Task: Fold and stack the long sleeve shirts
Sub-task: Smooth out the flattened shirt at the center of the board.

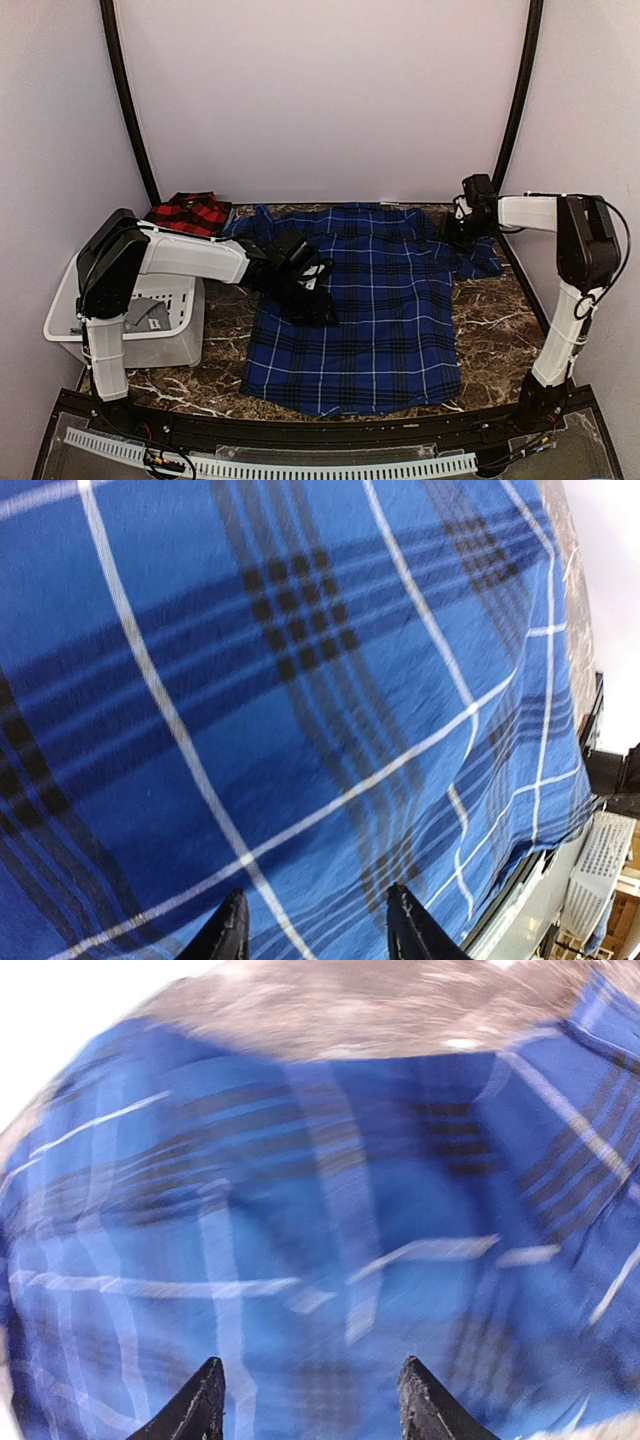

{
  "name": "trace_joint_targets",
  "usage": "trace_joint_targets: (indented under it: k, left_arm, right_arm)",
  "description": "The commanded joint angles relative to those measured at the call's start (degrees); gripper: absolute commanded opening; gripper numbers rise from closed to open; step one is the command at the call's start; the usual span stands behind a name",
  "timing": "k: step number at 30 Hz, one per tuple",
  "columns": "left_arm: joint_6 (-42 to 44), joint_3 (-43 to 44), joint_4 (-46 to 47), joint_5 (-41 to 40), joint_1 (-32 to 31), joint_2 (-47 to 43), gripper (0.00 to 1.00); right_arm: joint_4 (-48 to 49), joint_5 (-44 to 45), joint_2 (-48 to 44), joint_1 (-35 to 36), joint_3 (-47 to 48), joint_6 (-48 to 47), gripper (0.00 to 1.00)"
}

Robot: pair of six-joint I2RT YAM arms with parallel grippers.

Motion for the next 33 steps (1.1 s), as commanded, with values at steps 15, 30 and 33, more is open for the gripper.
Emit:
trace_joint_targets:
  k: [15,30,33]
  left_arm:
    - [-1.14,5.12,5.51,-4.43,7.69,4.27,0.44]
    - [-1.24,11.29,4.76,-5.78,13.92,13.79,0.42]
    - [-0.67,13.12,3.75,-5.71,15.44,15.47,0.42]
  right_arm:
    - [5.97,-5.23,-14.78,16.35,-19.23,7.0,0.56]
    - [2.01,-6.34,5.12,9.53,-4.3,-0.45,0.59]
    - [-1.21,-5.03,4.13,9.31,-0.4,-2.05,0.62]
